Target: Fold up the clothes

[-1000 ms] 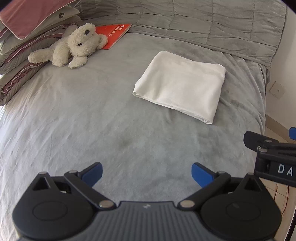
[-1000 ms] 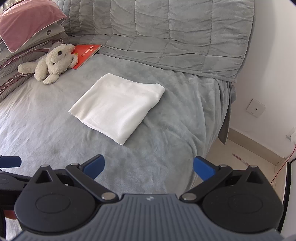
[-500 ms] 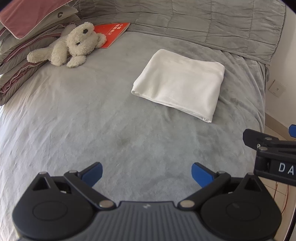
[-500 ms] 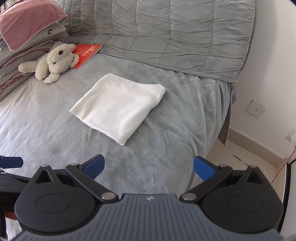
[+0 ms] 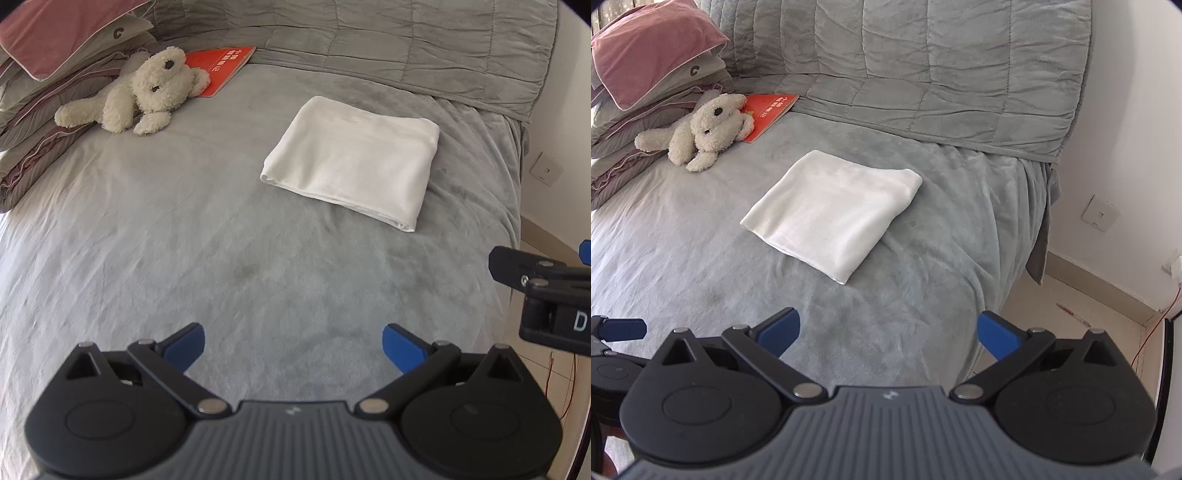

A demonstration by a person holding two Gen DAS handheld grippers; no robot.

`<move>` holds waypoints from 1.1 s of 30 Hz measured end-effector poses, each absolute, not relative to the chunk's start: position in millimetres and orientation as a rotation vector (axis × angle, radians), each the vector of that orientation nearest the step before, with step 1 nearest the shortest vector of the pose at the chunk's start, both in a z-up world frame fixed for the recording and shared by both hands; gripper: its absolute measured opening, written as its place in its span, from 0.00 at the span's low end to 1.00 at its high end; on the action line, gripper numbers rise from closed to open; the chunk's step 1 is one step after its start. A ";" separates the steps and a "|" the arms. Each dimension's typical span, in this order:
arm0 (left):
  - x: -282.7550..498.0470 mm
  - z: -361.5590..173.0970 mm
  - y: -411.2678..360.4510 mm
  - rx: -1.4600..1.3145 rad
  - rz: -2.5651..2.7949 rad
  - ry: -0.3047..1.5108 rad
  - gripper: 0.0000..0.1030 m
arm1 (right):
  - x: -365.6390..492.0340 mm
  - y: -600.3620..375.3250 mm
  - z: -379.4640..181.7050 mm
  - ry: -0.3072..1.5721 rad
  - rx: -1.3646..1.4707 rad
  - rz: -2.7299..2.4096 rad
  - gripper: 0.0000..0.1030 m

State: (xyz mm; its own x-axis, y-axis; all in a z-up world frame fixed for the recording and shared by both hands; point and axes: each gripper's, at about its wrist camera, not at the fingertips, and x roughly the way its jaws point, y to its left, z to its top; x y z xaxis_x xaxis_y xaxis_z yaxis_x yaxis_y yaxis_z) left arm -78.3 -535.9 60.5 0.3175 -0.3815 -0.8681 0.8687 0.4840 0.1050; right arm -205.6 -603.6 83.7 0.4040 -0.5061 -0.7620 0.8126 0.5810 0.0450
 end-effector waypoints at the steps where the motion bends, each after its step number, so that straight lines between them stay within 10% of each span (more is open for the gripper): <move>1: -81.4 62.1 -531.8 0.647 -0.903 0.894 0.99 | -207.6 -599.4 85.8 0.773 0.452 -0.867 1.00; 33: -106.5 84.6 -454.2 0.637 -0.887 0.818 0.99 | -228.2 -536.9 100.5 0.749 0.440 -0.873 1.00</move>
State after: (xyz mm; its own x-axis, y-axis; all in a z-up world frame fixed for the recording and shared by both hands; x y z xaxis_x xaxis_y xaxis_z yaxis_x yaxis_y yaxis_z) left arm -106.5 -454.2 84.6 0.3780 -0.4133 -0.8284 0.8589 0.4906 0.1471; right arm -228.2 -536.9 100.5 0.4177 -0.5238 -0.7424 0.8136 0.5794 0.0490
